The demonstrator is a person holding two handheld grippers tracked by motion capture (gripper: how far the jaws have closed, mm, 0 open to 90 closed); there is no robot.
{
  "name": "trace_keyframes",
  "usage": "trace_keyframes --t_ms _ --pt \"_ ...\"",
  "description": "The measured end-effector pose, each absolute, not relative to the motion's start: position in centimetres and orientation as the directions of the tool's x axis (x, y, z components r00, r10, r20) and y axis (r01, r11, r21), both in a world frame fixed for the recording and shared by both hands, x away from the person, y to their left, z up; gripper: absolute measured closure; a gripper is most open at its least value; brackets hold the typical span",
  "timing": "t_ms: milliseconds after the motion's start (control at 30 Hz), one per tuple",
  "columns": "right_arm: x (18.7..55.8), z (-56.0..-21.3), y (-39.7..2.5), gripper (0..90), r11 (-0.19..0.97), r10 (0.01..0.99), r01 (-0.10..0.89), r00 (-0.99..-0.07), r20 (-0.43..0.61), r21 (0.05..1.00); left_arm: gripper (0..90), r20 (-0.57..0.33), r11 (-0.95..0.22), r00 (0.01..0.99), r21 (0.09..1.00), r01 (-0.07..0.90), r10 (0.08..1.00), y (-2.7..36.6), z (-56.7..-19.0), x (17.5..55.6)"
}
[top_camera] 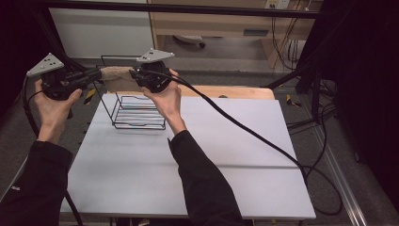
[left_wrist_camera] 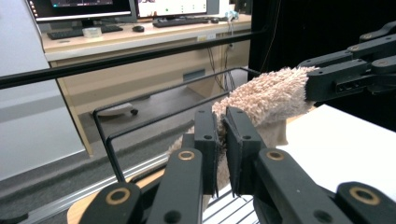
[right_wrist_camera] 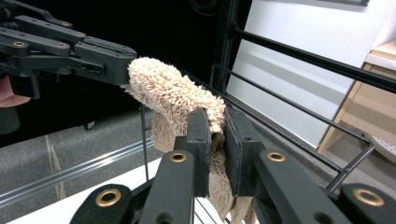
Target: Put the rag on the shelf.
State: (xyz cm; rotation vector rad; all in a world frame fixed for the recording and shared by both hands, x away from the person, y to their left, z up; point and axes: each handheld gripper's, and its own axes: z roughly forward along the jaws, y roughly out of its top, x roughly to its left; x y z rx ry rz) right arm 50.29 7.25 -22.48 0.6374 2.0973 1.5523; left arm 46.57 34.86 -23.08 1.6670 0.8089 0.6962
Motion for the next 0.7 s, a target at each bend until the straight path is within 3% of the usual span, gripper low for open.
trace_keyframes --t_ms 433,533,700 --pt "50.0 -22.9 7.4 80.8 0.302 0.591 0.091 -0.799 -0.112 0.949 74.7 -0.019 -0.112 0.577 0.975 0.191 0.817 35.4 -22.1 46.2" --pt "50.0 -23.0 7.4 80.8 0.305 0.59 0.088 -0.799 -0.115 0.948 75.8 -0.042 -0.088 0.58 0.977 0.195 0.814 35.6 -21.6 46.1" --pt "49.9 -23.2 7.5 80.2 0.321 0.581 0.085 -0.804 -0.125 0.943 85.6 -0.065 -0.101 0.595 0.965 0.243 0.801 35.1 -21.6 46.3"
